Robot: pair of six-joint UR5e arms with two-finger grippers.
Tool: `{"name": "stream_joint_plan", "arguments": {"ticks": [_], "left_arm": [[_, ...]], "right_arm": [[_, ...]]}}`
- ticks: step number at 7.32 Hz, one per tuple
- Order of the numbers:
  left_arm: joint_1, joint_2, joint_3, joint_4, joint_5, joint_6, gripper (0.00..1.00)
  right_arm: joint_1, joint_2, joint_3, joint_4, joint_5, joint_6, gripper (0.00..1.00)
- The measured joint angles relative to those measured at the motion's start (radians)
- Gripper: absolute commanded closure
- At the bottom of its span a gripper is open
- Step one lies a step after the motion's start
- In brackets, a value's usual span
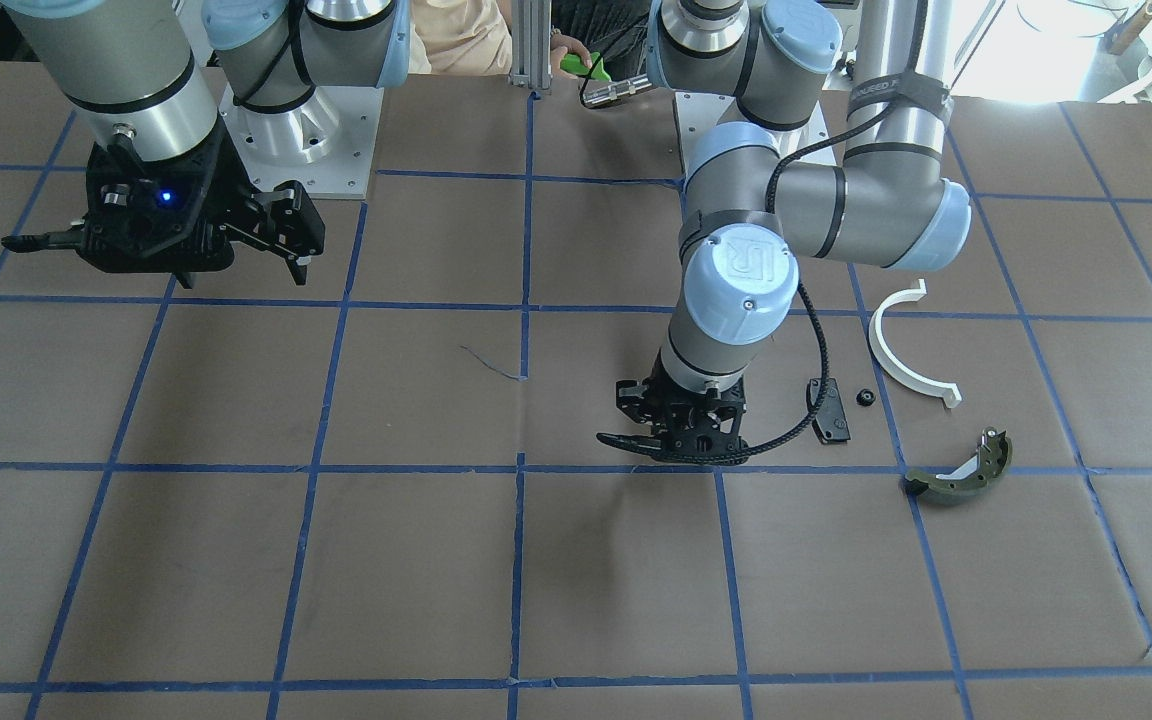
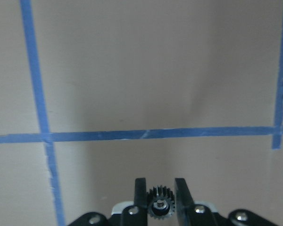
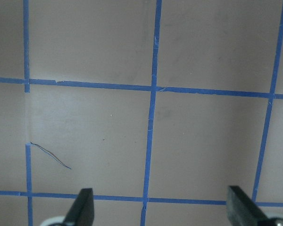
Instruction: Place bearing gear from tray to pile
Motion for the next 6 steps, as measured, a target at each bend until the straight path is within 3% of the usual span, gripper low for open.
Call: {"name": "stream_joint_plan", "arguments": {"ticks": [3,6], "left_arm": [[0.155,0.066,-0.069,-0.012,0.059,0.22,1.0],[0.282,0.113,-0.21,0.14,0.075,0.399,1.0]], "right_arm": [[0.0,-0.001,0.0,0.001,0.0,0.001,0.0],[0.001,-0.001,0.0,0.002,0.0,0.0,0.0]]}}
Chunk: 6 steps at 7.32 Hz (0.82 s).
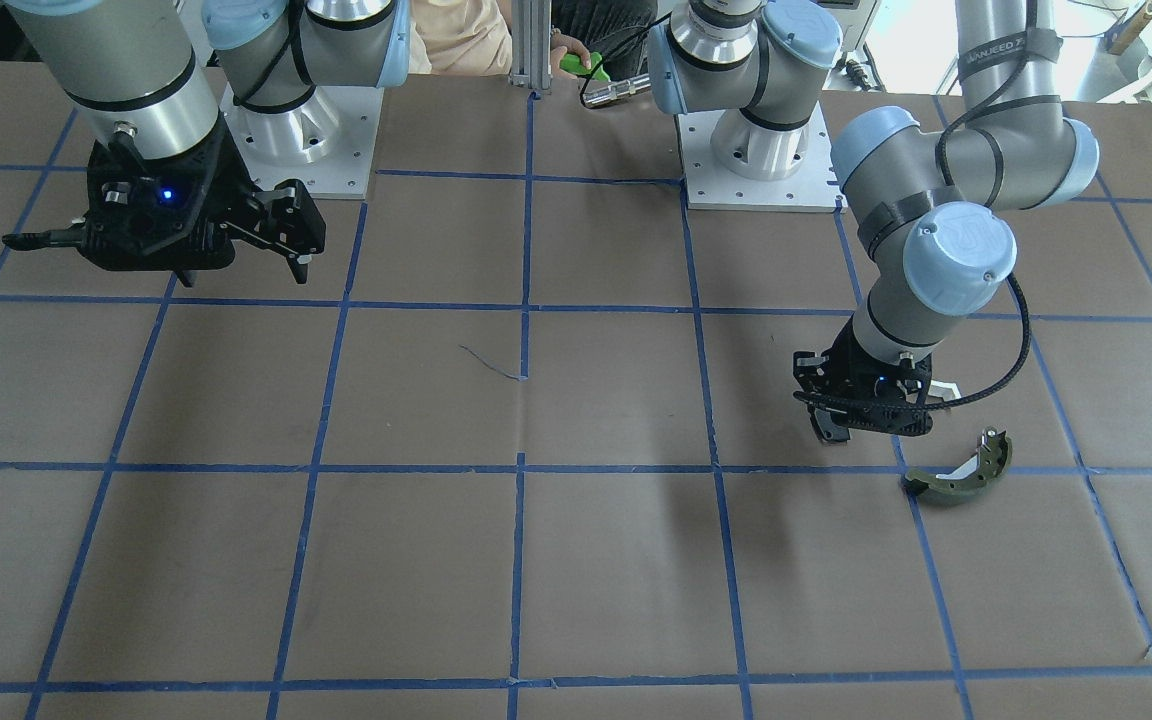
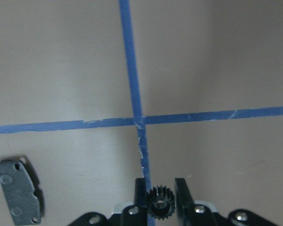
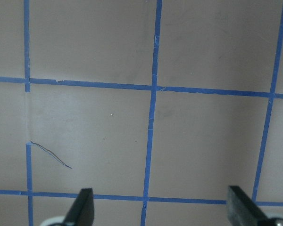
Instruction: Place bearing gear from tray to pile
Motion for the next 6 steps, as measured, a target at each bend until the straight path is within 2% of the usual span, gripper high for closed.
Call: {"name": "stream_joint_plan", "arguments": {"ticks": [3,6], "left_arm": [[0.158,0.037,-0.198,0.22,-0.001,0.133,1.0],[0.198,0.103,-0.332,0.284,0.002,0.17,1.0]], "right_arm": [[0.0,0.0,0.0,0.001,0.0,0.001,0.0],[0.0,0.001,0.0,-0.001,0.0,0.001,0.0]]}}
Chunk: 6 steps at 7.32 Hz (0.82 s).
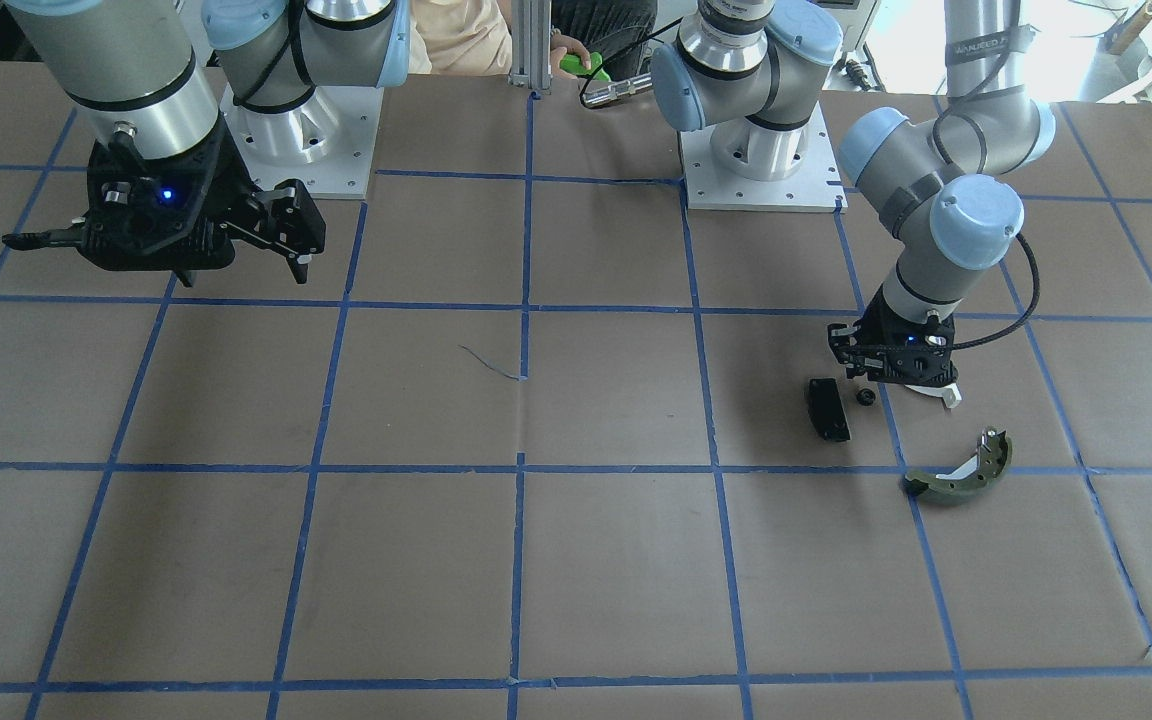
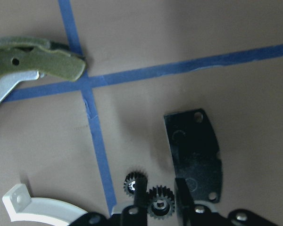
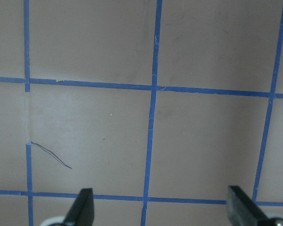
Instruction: Place bearing gear from tray to pile
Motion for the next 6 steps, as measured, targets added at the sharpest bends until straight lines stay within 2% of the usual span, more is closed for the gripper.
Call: {"name": "stream_joint_plan", "arguments": {"ticks": [1,2,3,6], "left_arm": [[0.005,0.014,-0.014,0.002,0.001,0.009,0.86],[0.008,0.015,-0.017,0.005,0.001,0.015,0.04],[0.01,0.009,-0.012,0.007,0.001,0.018,0.0],[0.011,0.001,0.008,0.001,0.002,0.019,0.0]], "right_arm": [[0.0,0.0,0.0,0.0,0.0,0.0,0.0],[0.001,0.001,0.0,0.0,0.0,-0.001,0.0],[0.0,0.001,0.0,0.001,0.0,-0.001,0.0],[0.0,0.001,0.0,0.0,0.0,-0.002,0.0]]}}
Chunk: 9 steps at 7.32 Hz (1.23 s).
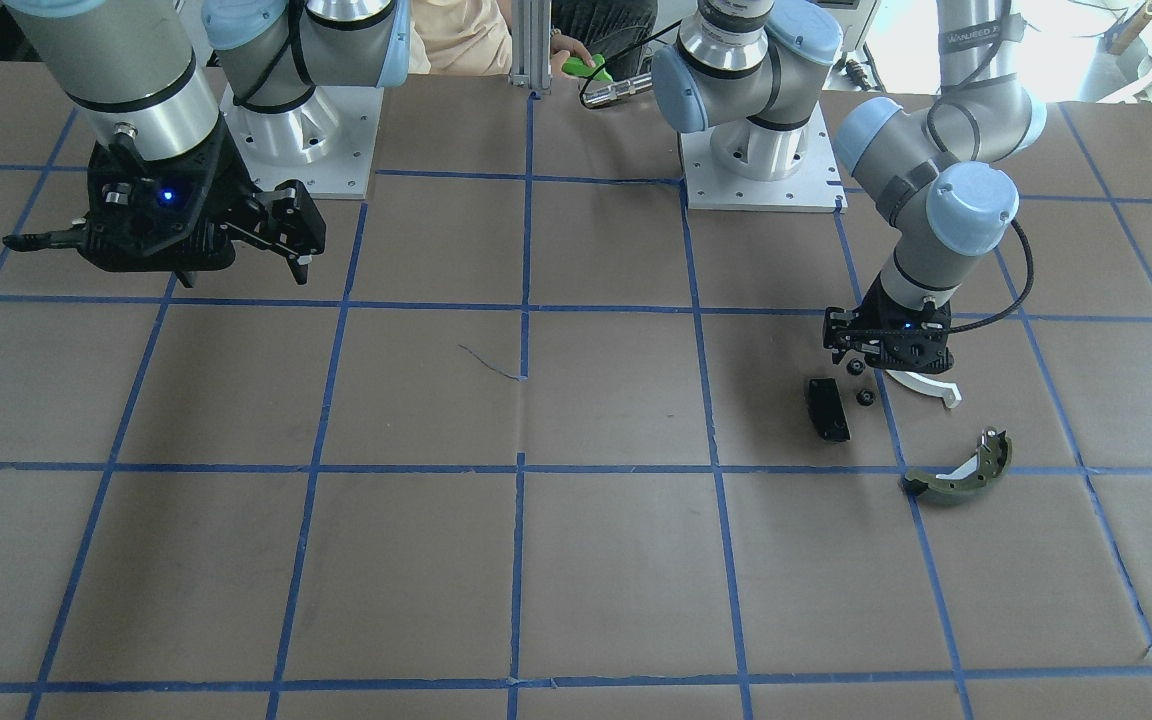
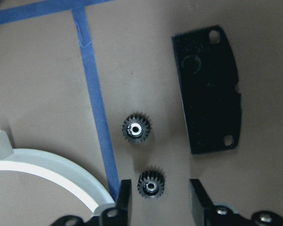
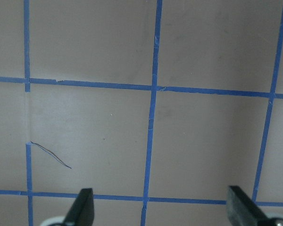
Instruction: Place bearing gear from tray to pile
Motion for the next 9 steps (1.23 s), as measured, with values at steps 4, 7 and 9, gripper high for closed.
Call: {"name": "stream_joint_plan", "arguments": {"ticks": [4,7,9], "left_arm": [[-0.048,0.002,0.199,-0.273,0.014,-0.101,0.0],[-0.212,-0.024,0.508,-0.601,0.004,-0.355,0.0],[-0.333,-0.01,0.61,-0.671,-0.018,-0.469,0.0]], "right_arm": [[0.0,0.0,0.0,-0.001,0.0,0.0,0.0],[0.0,0.0,0.0,-0.001,-0.002,0.0,0.0],[0.0,0.0,0.0,-0.001,-0.003,0.0,0.0]]}}
